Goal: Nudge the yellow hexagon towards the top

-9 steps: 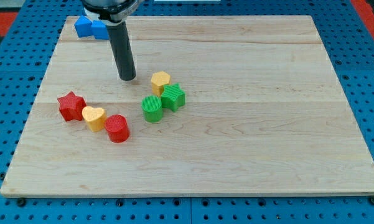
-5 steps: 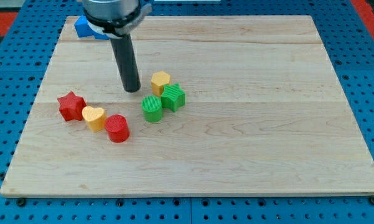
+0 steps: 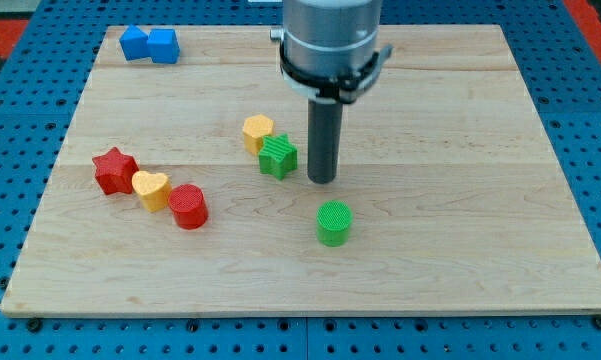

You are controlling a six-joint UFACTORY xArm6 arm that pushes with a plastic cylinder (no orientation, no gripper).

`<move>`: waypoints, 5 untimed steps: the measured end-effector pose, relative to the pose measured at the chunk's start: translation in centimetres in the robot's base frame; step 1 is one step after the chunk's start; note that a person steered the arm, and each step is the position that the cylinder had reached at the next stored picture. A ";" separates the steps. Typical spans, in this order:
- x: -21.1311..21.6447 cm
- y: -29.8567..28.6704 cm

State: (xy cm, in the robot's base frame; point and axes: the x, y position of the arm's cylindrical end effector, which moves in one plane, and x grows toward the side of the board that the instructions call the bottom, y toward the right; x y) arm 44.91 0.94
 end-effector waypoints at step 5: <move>-8.0 -9.3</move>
State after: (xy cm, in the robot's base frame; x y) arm 36.93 -8.38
